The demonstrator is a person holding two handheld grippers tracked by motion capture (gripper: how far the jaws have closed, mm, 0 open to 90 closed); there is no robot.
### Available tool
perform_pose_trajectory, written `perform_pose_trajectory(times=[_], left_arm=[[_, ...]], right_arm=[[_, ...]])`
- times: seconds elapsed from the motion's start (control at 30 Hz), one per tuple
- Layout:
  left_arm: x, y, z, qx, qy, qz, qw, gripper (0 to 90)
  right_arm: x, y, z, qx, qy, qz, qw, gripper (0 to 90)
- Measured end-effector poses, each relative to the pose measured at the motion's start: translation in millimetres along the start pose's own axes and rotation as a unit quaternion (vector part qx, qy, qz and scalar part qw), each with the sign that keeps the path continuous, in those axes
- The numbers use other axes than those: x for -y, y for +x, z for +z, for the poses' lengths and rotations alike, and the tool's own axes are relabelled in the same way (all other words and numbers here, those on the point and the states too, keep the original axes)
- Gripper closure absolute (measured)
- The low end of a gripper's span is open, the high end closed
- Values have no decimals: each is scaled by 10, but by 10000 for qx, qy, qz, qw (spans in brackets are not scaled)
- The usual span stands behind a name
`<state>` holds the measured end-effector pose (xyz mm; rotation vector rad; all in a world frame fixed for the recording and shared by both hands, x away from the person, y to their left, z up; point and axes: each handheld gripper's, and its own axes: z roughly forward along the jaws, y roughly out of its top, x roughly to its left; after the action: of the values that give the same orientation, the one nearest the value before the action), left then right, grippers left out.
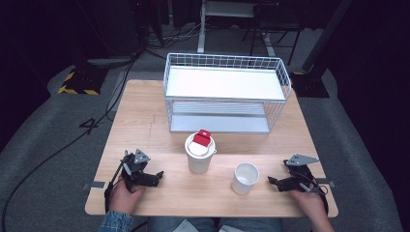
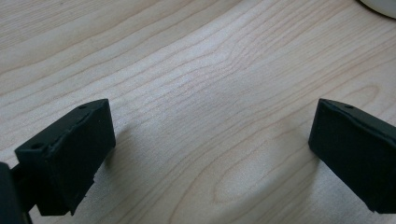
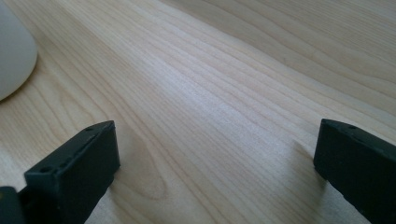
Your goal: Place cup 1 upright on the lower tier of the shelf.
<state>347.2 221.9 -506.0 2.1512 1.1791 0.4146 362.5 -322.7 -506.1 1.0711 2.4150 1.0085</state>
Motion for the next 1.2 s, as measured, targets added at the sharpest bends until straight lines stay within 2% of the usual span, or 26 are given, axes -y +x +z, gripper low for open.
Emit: perform_pose_trajectory(times=[0.13,0.8,0.93,1.2], left_arm=[[-1,-1,0,-16,5,-7,10000,10],[-3,0,0,-39,4,7,10000,10],[-3,0,0,-39,3,5,10000,10],[-3,0,0,-39,1,4,10000,10]], right_arm=[[2,2,-5,77,11,72,9999,4],[3,9,-6,111,11,106,9999,4],[7,4,-14,121,-17,119,9999,26],[-25,14,-185,254,-343,98,9990,31]])
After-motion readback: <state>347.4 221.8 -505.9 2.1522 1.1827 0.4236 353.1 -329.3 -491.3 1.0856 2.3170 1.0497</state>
